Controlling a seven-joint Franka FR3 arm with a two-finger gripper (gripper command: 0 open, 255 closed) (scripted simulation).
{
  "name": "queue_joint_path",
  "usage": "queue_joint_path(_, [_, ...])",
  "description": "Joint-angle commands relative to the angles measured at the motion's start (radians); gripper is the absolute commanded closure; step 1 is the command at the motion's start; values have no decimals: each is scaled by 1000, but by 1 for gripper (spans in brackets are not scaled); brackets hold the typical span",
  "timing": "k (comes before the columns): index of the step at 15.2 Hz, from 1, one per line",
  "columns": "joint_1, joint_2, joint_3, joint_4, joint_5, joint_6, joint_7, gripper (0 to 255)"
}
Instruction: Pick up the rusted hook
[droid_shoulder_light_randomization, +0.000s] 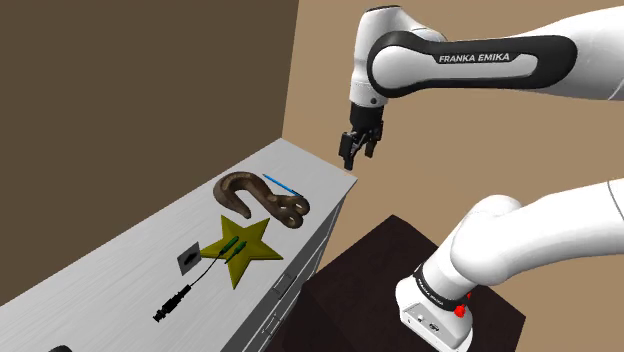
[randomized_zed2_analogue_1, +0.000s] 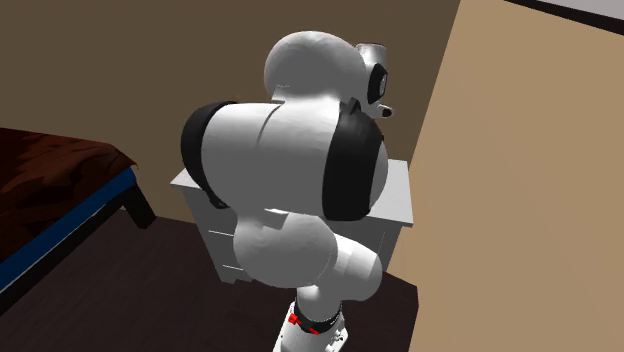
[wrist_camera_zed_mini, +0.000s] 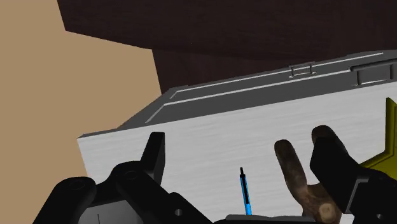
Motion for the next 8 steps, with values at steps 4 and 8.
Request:
queue_joint_path(4, [20,160,60,37,20,144,74,0])
queue_joint_path(8, [33,295,104,89,16,242,138,0])
